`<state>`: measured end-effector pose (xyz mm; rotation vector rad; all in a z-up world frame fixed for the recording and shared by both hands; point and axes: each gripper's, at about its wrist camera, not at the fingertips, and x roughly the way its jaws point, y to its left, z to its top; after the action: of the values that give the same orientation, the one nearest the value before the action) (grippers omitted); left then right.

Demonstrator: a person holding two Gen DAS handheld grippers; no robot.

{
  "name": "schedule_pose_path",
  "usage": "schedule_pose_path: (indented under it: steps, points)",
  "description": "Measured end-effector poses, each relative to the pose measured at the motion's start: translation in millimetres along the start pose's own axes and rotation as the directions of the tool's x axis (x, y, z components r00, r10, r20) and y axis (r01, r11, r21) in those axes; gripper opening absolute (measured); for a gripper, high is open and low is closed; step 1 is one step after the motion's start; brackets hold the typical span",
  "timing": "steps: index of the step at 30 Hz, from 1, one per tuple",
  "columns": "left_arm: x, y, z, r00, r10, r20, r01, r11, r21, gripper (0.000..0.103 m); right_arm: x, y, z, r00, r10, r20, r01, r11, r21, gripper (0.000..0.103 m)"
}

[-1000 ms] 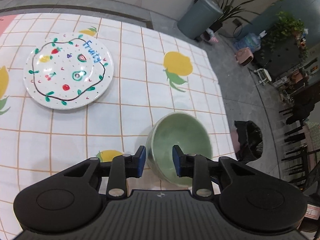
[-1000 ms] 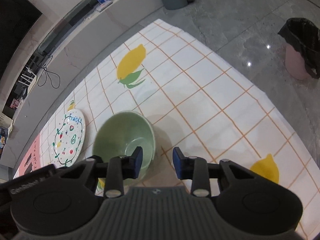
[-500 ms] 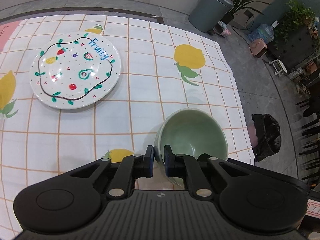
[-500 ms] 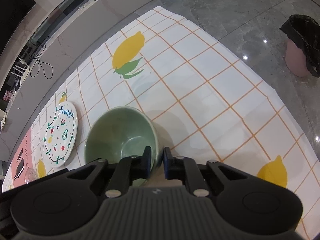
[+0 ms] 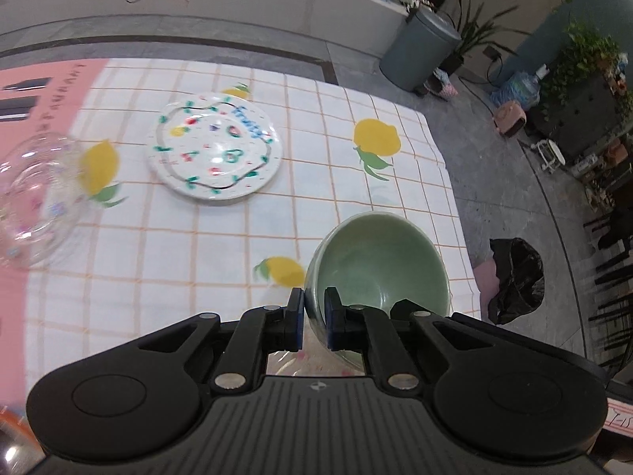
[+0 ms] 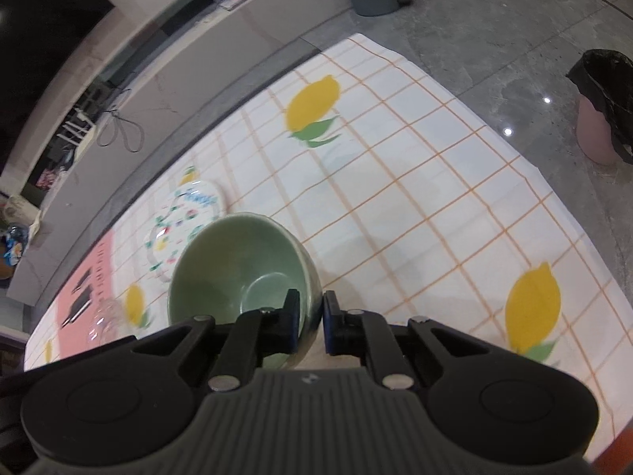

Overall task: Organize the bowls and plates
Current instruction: 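Carry the green bowl with both grippers and lower it into the stacked steel bowls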

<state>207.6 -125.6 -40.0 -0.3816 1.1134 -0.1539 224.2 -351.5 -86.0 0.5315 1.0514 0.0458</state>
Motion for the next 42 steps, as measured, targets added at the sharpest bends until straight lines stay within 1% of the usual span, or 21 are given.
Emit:
schedule_pose_path:
  steps: [7,11,15,19,22,27,31,34,39,42]
  points:
    - [-64.8,27.0,-23.2,0.996,-0.012,0.094,0.016,0.999,-0.039,0.011,-45.4,34.8,-43.0,0.996,0.073,0.043,-0.07,0.996,-0.054,0.01]
    - [-97.6,50.9,-40.1,0.99,-0.011,0.142,0.02,0.998,-0.065,0.011,-63.5,56.5,-67.4,0.992,0.118,0.045,-0.114,0.989,-0.094,0.01]
    - [-122.7,77.8,-58.2,0.986,0.003,0.169,0.015,0.995,-0.103,0.011,-74.9,81.2,-93.3,0.988,0.155,0.026,-0.149,0.978,-0.147,0.01]
    - [-140.7,107.1,-72.1,0.986,0.009,0.167,0.019,0.987,-0.162,0.011,-78.9,101.6,-118.7,0.983,0.183,-0.008,-0.182,0.968,-0.173,0.01]
    - [-153.5,125.8,-82.2,0.983,0.016,0.182,0.018,0.983,-0.182,0.011,-79.3,114.2,-136.5,0.978,0.205,-0.04,-0.209,0.96,-0.187,0.011]
    - [-167.9,155.4,-101.3,0.982,0.018,0.189,0.024,0.976,-0.218,0.012,-77.8,132.7,-161.1,0.973,0.215,-0.084,-0.229,0.947,-0.227,0.011]
    - [-170.1,179.6,-114.6,0.985,0.01,0.174,0.037,0.964,-0.262,0.012,-73.3,145.7,-177.4,0.971,0.208,-0.116,-0.232,0.937,-0.262,0.011]
    - [-168.3,192.0,-121.3,0.986,0.014,0.165,0.033,0.96,-0.279,0.012,-66.2,152.3,-189.7,0.97,0.194,-0.144,-0.228,0.931,-0.284,0.011]
    - [-157.7,209.8,-129.8,0.995,0.003,0.104,0.032,0.943,-0.332,0.012,-50.1,154.7,-200.5,0.97,0.152,-0.189,-0.203,0.934,-0.294,0.011]
    - [-150.6,211.0,-131.3,0.996,0.004,0.092,0.028,0.942,-0.335,0.012,-42.1,152.7,-203.1,0.971,0.129,-0.204,-0.186,0.939,-0.291,0.011]
